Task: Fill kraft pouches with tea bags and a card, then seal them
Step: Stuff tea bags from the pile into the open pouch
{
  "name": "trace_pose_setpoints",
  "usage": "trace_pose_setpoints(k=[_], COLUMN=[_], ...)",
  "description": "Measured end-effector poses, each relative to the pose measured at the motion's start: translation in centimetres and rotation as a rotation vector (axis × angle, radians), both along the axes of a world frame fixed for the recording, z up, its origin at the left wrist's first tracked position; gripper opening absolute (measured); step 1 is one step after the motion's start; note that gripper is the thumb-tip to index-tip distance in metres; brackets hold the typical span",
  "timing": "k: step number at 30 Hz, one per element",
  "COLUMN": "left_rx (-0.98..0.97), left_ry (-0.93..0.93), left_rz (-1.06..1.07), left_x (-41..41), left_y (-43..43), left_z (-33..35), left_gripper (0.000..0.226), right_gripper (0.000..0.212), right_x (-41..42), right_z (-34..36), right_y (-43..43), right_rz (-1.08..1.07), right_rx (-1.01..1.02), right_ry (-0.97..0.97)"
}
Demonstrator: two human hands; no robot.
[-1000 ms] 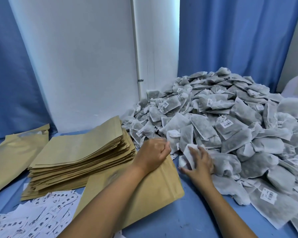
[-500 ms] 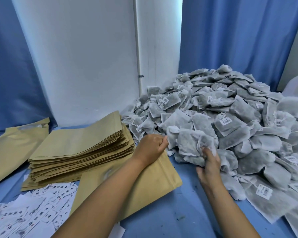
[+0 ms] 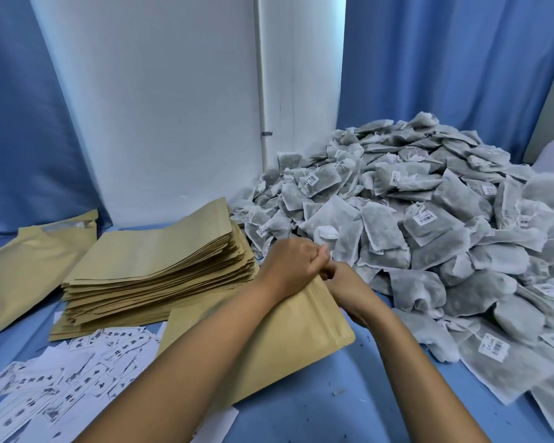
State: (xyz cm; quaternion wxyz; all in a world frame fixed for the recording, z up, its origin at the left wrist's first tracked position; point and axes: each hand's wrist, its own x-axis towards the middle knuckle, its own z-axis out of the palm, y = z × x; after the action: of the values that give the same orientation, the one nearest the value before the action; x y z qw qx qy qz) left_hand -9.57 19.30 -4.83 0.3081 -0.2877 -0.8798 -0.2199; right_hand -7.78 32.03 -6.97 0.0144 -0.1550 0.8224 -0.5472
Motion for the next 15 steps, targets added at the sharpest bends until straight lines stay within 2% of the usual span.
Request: trace_pose_setpoints(k=[3, 6, 8, 10, 11, 13, 14, 15], left_rx=[-0.034, -0.169, -0.24, -0.299, -0.314, -0.335, -0.352, -0.363], left_ry=[0.064, 0.112, 0.103, 0.101, 0.105, 0.104, 0.098, 0.091], left_rz=[-0.042, -0.076, -0.054, -0.008, -0.004, -0.002, 0.004, 0.008], left_x=[0.7, 1.2, 0.9, 0.8, 0.8, 0.8, 0.8, 0.8], left_y=[0.9, 1.9, 1.9, 1.6, 1.4, 1.3, 1.4, 1.5], left_z=[0.7, 0.5, 0.4, 0.3, 0.3, 0.3, 0.3, 0.3], left_gripper=[0.057, 0.049, 0.046, 0.047, 0.047, 0.047, 0.046, 0.046], right_gripper=[0.024, 0.027, 0.029, 0.031, 0.027, 0.027, 0.032, 0.035], right_x=[0.7, 1.0, 0.5, -0.5, -1.5, -3.1, -3.5, -3.7], right_z=[-0.4, -0.8, -0.9, -1.0, -1.6, -3.5, -4.6, -5.4], right_y=[-0.6, -1.1, -0.4, 1.4, 2.6, 5.6, 7.1, 8.3], right_rz=[0.05, 0.054, 0.003, -0.257, -0.478, -0.859, -0.926, -0.93], right_rx=[0.116, 0.12, -0.014, -0.18, -0.097, 0.401, 0.598, 0.702], right_ry=[-0.059, -0.233, -0.121, 0.071, 0.153, 0.192, 0.129, 0.05])
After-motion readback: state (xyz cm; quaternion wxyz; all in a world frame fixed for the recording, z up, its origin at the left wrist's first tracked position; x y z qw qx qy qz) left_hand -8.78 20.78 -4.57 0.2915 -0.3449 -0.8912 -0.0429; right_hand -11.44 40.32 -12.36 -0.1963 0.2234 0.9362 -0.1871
